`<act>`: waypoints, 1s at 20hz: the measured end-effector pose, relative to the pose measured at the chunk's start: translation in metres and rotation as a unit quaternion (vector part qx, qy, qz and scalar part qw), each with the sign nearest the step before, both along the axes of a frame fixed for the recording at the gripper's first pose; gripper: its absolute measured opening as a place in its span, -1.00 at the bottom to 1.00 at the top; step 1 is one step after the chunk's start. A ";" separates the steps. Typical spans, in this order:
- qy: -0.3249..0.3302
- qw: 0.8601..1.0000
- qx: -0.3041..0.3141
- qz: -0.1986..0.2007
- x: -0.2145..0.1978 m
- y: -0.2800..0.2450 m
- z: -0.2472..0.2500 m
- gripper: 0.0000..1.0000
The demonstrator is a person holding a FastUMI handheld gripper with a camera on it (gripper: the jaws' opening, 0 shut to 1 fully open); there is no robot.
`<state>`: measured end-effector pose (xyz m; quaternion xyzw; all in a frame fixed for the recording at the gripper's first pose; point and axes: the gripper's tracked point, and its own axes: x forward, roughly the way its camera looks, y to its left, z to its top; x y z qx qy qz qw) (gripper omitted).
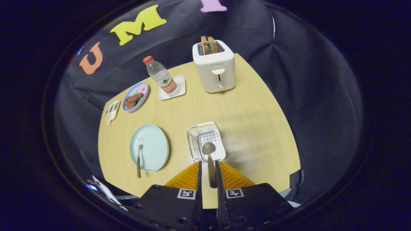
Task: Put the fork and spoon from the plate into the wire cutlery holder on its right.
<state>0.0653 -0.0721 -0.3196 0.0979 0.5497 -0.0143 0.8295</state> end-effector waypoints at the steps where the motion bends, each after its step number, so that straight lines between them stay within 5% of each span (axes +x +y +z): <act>1: -0.006 1.000 0.002 0.004 0.002 0.004 0.002 -0.55; 7: -0.063 0.997 -0.021 0.031 0.010 0.032 0.018 0.28; 14: -0.098 0.993 -0.019 0.058 0.008 0.090 0.016 0.53; 20: -0.091 0.992 -0.034 0.076 0.004 0.141 -0.011 0.95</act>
